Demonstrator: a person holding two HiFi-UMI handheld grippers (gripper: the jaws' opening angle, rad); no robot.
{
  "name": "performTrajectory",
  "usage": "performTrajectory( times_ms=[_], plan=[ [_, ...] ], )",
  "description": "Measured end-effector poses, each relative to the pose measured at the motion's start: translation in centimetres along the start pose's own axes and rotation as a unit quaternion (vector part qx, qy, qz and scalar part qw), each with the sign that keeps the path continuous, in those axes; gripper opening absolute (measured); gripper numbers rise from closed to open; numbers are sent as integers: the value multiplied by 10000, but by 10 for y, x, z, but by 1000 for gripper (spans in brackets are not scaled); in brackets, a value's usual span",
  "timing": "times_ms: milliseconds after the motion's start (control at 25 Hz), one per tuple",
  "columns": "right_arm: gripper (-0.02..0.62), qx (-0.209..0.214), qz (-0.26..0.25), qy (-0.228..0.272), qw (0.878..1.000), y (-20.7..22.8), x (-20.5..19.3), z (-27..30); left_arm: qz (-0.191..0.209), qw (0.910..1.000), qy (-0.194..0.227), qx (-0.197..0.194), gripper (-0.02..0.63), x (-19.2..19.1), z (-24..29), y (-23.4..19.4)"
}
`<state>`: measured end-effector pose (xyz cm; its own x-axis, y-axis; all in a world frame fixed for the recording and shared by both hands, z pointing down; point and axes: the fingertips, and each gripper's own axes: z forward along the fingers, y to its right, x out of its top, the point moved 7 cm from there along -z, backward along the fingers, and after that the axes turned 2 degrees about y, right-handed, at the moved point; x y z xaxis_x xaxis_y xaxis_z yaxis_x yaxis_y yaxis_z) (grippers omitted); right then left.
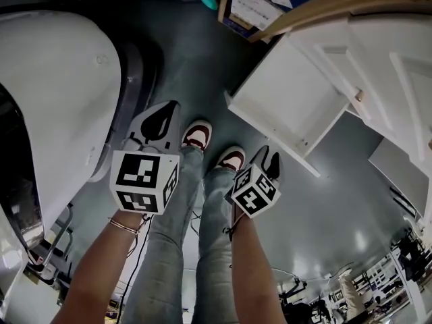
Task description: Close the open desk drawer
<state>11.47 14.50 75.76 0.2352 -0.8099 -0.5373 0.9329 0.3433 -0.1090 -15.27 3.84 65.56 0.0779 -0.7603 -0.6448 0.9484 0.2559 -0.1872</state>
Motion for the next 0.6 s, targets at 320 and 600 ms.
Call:
performTrajectory(
  times_ms=[320,600],
  plan=[
    [149,134,137,322,9993,2,7,14,57,10000,-50,-57,12,-8,-5,3],
    [143,58,380,335,9987,3,11,17,4,9999,-89,-97,12,-9,-7,6]
  ],
)
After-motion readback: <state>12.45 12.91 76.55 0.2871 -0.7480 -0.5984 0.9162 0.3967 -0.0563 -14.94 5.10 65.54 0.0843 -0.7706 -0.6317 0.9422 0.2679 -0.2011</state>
